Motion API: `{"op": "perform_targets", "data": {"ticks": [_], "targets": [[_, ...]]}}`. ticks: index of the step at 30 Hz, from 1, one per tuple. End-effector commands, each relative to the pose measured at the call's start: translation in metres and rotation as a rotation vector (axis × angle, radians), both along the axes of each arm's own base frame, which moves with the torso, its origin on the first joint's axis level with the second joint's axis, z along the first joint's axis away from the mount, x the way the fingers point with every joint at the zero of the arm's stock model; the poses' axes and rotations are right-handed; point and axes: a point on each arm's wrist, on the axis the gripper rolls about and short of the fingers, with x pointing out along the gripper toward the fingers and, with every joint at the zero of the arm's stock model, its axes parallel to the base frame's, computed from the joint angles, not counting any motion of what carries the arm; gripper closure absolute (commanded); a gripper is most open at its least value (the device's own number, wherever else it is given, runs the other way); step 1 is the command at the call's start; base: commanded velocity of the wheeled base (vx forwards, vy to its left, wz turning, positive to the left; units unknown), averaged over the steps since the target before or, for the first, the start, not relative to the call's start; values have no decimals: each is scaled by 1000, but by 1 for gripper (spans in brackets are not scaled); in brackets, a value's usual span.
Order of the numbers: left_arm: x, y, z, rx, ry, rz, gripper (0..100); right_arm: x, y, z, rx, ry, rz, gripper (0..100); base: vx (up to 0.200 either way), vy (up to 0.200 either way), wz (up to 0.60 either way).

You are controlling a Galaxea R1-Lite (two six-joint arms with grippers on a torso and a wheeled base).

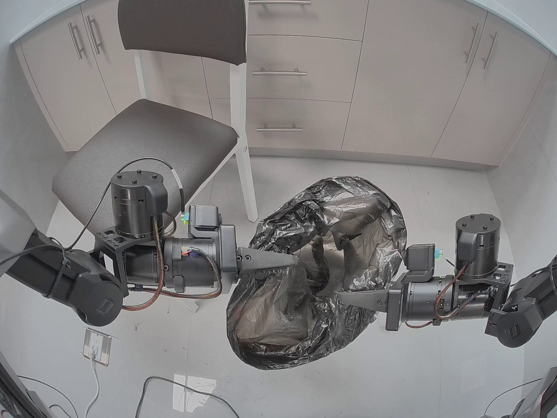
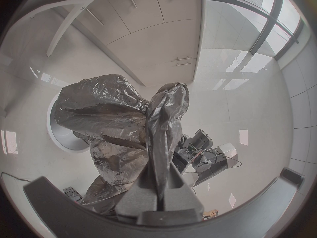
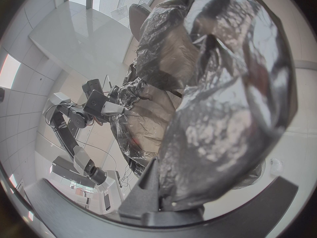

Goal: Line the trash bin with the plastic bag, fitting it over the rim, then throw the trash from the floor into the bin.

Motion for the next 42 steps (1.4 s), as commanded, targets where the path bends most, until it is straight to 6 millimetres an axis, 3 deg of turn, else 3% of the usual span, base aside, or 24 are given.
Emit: {"op": "perform_targets", "data": {"ticks": [1,14,20,42], "targets": [[4,-2,-7,9,17,-1,100,4,3,-12,-15,26,0,100,0,0,0],[-7,14,18,-53,-86,28,100,-8,10,1,146,-75,-59,100,0,0,0],[-7,16,17,-54,-88,34,100,-7,14,-7,131,-55,-49,100,0,0,0],[-15,20,28,-69,-117,33,100,-14,14,-5,167,-100,-33,100,0,0,0]]}}
